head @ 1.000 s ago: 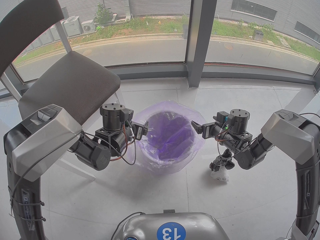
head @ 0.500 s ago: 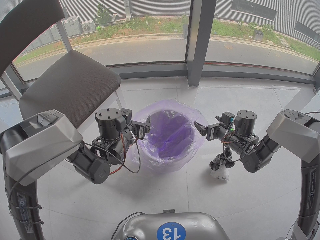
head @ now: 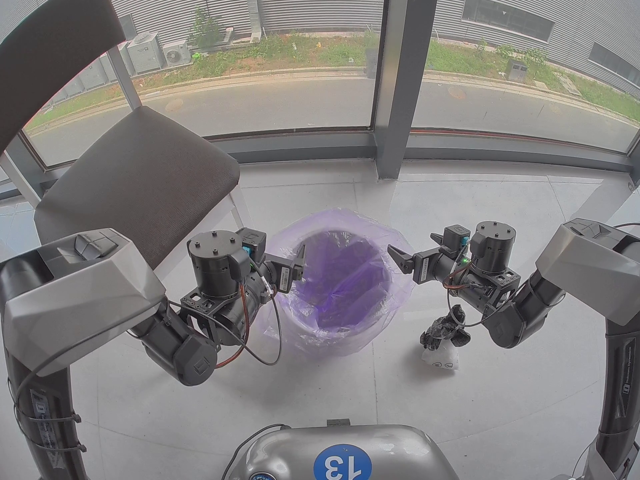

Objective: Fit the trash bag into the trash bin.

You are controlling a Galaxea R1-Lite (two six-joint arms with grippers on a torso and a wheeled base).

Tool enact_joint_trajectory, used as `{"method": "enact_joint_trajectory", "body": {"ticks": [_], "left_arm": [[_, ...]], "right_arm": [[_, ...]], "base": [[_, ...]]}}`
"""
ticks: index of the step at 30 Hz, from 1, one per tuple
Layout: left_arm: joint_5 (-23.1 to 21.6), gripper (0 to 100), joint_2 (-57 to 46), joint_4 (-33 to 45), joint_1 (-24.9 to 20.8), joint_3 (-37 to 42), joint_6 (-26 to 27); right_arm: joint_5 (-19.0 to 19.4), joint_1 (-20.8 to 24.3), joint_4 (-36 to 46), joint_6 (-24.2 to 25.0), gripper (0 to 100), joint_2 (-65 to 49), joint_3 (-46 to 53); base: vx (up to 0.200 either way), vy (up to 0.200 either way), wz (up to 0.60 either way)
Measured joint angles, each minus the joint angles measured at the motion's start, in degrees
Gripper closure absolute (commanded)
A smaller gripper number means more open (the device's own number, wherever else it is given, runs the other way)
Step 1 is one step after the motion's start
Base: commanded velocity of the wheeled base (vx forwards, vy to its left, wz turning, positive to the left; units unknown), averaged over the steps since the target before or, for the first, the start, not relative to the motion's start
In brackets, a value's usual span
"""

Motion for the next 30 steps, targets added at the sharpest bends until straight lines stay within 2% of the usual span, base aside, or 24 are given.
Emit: {"method": "enact_joint_trajectory", "body": {"ticks": [5, 16, 21, 30], "left_arm": [[-0.5, 0, 0.3, 7.4, 0.4, -2.4, -1.2], [-0.7, 0, 5.8, 17.6, 2.7, -15.8, -3.4], [-0.7, 0, 7.8, 19.0, 3.4, -18.3, -3.4], [-0.5, 0, 9.9, 18.3, 4.9, -21.1, -4.0]], "right_arm": [[-0.1, -0.1, 0.2, 0.2, 0, 1.0, -2.4], [-0.9, -1.0, 1.5, 0.8, 0, 7.9, -11.6], [-1.0, -1.9, 2.1, 2.8, 0, 10.7, -15.4], [-1.0, -3.0, 2.4, 3.2, 0, 14.0, -19.1]], "base": [[0.000, 0.000, 0.00], [0.000, 0.000, 0.00], [0.000, 0.000, 0.00], [0.000, 0.000, 0.00]]}}
